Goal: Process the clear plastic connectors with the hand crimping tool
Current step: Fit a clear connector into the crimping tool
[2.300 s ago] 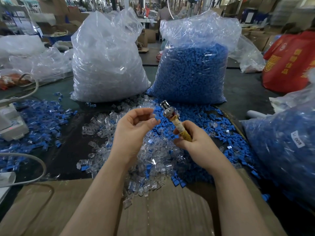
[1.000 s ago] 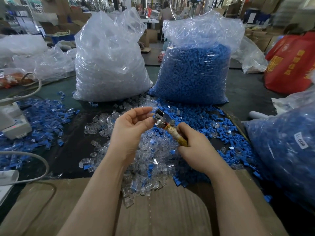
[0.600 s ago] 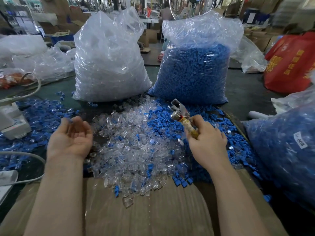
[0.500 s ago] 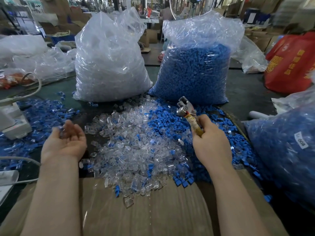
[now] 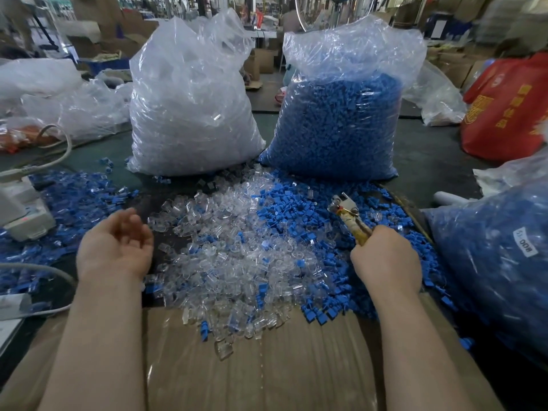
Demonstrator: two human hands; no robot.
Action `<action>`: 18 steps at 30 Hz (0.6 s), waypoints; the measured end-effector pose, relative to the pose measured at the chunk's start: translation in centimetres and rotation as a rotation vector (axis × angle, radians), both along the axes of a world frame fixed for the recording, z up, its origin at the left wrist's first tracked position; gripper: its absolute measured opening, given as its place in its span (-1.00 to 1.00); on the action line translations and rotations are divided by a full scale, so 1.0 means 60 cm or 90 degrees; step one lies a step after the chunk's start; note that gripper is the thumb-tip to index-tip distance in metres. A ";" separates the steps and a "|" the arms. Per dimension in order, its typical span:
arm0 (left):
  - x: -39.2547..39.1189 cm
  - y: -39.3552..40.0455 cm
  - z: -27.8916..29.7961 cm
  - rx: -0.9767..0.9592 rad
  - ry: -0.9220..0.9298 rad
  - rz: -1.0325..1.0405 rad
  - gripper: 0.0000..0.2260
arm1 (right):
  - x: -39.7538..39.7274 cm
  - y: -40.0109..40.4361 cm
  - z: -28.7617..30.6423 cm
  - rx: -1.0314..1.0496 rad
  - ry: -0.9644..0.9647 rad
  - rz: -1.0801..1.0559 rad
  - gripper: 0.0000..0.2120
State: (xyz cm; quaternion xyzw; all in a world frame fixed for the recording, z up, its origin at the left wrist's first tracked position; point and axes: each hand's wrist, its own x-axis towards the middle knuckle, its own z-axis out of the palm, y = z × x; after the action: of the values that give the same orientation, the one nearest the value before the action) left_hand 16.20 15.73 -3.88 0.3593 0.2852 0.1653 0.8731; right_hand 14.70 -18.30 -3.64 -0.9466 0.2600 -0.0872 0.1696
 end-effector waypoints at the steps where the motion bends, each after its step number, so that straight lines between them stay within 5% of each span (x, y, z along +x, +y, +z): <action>1: -0.004 -0.014 0.010 0.078 0.031 -0.014 -0.92 | 0.001 0.001 -0.001 -0.005 0.008 0.002 -0.80; 6: -0.010 -0.076 0.020 0.617 0.136 -0.150 -0.98 | 0.006 0.003 -0.008 -0.020 0.030 0.019 -0.84; 10: -0.011 -0.086 0.011 0.992 0.350 -0.294 -0.89 | 0.008 0.002 -0.011 -0.031 0.045 0.034 -0.82; 18: -0.004 -0.086 0.022 1.037 0.387 -0.384 -0.80 | 0.011 0.004 -0.014 -0.032 0.040 0.025 -0.77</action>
State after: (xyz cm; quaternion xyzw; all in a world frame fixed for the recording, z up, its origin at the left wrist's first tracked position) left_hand 15.94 10.57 -2.56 0.9503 0.1922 -0.0215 0.2439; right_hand 15.35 -18.08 -4.48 -0.9578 0.2440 -0.0609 0.1390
